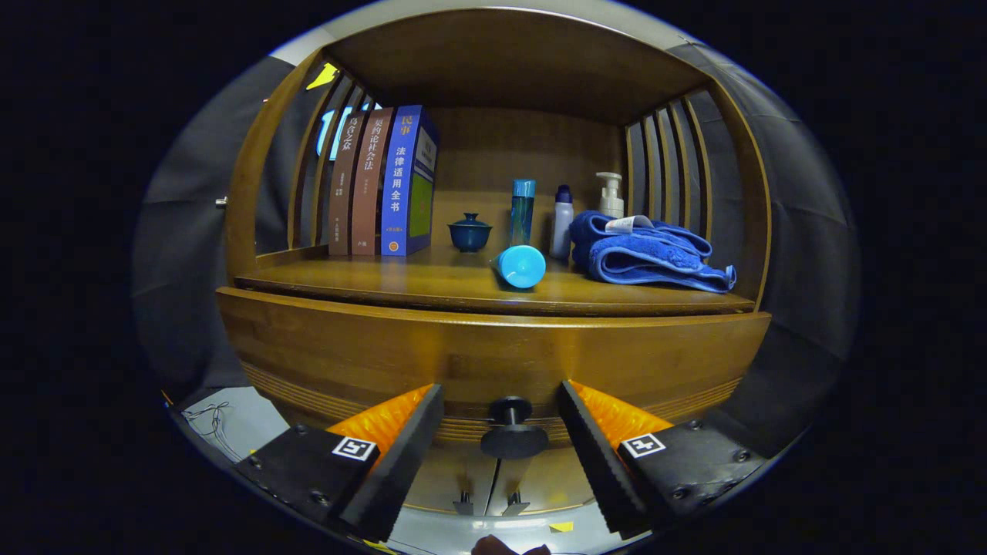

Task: Pull open the drawer, take out the items inside it, and place them on the countertop above the cabinet.

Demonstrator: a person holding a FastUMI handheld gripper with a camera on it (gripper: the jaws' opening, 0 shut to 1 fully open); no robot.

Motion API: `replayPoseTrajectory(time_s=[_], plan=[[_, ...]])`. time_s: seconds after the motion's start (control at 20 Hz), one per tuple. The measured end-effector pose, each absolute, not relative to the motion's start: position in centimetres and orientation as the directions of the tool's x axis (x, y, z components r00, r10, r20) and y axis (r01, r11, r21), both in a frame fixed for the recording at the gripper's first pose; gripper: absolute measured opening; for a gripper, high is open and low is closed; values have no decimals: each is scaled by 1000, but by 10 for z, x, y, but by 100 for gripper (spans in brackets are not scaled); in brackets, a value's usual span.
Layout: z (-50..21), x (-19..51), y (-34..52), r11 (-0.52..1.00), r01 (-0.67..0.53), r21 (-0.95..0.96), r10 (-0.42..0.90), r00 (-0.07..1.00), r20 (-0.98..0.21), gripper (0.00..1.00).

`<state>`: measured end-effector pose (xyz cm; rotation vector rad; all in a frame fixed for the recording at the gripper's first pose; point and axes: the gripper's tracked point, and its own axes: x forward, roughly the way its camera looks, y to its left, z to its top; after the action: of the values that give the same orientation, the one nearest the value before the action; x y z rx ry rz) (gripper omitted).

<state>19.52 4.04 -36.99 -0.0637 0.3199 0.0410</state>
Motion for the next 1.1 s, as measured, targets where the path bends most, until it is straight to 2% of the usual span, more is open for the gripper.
replayPoseTrajectory(time_s=[0.7, 1.1], plan=[[-368, 201, 41, 995, -67, -79, 39, 947, -319, 99], [-289, 183, 31, 995, -61, -85, 42, 976, -214, 99]])
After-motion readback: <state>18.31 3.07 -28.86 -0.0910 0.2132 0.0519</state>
